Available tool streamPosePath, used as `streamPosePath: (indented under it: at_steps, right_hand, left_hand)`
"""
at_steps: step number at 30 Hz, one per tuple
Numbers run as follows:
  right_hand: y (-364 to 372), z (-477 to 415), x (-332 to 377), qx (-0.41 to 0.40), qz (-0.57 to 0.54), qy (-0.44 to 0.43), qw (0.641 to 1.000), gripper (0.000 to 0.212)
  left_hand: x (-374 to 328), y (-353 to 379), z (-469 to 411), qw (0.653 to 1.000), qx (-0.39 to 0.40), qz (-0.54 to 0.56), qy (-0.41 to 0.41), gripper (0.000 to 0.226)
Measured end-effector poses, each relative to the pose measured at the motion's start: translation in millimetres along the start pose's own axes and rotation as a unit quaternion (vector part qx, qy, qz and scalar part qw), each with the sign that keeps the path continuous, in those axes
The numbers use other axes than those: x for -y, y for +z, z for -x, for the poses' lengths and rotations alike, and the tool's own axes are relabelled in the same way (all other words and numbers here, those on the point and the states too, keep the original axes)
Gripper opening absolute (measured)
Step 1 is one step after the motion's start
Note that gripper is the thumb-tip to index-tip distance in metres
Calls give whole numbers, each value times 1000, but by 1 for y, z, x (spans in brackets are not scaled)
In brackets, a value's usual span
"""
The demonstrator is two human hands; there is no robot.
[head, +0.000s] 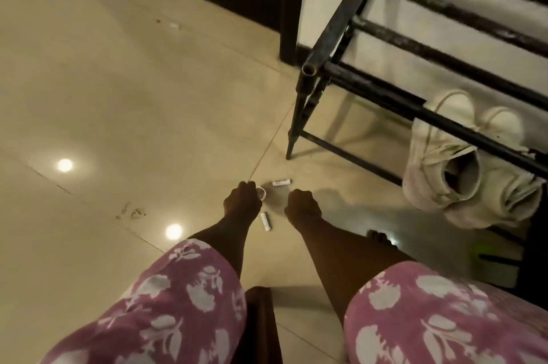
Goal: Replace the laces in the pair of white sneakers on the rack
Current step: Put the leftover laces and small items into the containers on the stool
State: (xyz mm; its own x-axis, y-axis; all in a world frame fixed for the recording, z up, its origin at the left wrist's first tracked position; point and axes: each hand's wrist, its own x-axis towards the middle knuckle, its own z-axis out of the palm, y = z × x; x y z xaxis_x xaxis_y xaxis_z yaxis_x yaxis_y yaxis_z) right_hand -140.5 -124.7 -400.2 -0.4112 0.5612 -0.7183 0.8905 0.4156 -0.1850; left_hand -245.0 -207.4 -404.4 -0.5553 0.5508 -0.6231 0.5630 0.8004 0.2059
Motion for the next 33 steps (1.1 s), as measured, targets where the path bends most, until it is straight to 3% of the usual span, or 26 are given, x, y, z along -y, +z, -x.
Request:
streamPosePath:
  at_steps: [3,10,14,19,22,30,33]
  right_hand:
    - [11,-26,-6,9,52,-47,998,34]
    - [40,-63,-26,4,117,-187,975,43]
    - [58,-77,-37,9,206,-241,949,40]
    - [46,-77,-42,6,171,-284,944,32]
    - [28,-69,-38,38,80,-281,956,30]
    - [-88,9,-33,-15,49,-336,940,26]
    - [-129,59,-38,-73,51,-348,933,24]
  left_hand:
    - [-1,19,-9,997,-2,60,-44,38]
    - [-1,44,-34,996,8,72,-58,64]
    - [-7,56,-40,997,-10,54,-59,57]
    - [-6,53,-32,995,-44,65,-55,40]
    - [-12,46,-15,994,-46,84,-55,39]
    - [-75,-32,64,987,-85,133,-11,40]
    - [-103,-68,106,982,-114,150,10,37]
